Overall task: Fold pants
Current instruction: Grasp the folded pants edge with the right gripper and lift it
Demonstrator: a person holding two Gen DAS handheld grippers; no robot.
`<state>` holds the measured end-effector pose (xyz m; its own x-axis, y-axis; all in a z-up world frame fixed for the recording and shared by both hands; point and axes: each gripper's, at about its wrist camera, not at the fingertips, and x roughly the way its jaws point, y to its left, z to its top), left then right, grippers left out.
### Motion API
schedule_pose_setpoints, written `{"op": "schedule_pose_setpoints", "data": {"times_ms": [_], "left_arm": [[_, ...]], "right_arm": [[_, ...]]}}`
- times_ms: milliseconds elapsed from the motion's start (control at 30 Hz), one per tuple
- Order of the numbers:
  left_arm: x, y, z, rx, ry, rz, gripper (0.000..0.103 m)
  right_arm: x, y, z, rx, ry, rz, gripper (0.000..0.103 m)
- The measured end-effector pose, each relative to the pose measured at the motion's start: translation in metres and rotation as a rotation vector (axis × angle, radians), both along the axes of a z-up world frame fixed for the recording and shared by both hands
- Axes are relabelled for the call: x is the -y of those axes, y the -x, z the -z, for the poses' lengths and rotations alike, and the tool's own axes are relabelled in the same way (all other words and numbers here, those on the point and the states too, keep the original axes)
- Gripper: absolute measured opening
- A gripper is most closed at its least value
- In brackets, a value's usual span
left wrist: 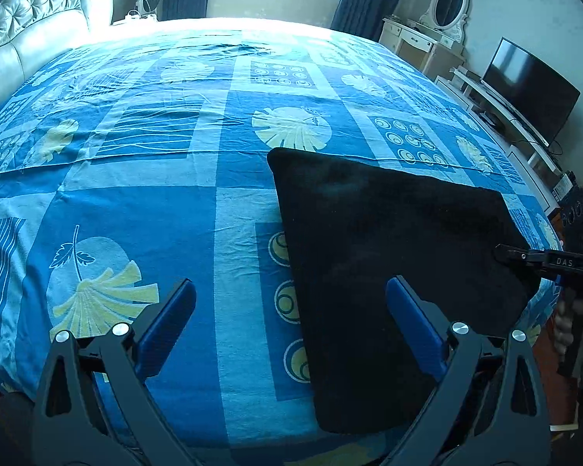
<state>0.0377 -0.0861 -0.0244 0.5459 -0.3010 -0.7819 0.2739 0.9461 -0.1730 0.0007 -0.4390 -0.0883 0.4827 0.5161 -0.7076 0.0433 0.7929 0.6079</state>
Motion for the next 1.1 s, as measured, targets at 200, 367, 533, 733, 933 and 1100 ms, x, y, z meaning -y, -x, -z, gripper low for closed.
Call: {"op": "schedule_pose_setpoints", "data": {"times_ms": [200,367,533,733,933,1100], "left_arm": [[0.013,0.005,0.006,0.014,-0.037,0.024,0.098],[0.016,0.005,0.009,0.016,-0.042,0.032,0.098],[0.014,0.003,0.015,-0.012,-0.024,0.021,0.098],[0.011,0.003,0.02,-0.035,-0.007,0.016,0.098],[0.011,0.003,0.021,-0.042,-0.001,0.018,0.098],[0.011,0.004,0.021,-0.042,-0.003,0.019,0.098]], "right_arm": [[0.007,-0.001,0.016,-0.005,-0.07,0.027,0.014],[0.008,-0.002,0.016,-0.005,-0.079,0.03,0.014],[0.01,-0.002,0.018,-0.005,-0.099,0.043,0.014],[0.014,0.0,0.02,-0.001,-0.105,0.053,0.014],[0.016,0.003,0.019,-0.002,-0.105,0.062,0.014],[0.017,0.004,0.017,-0.004,-0.099,0.071,0.015]]}}
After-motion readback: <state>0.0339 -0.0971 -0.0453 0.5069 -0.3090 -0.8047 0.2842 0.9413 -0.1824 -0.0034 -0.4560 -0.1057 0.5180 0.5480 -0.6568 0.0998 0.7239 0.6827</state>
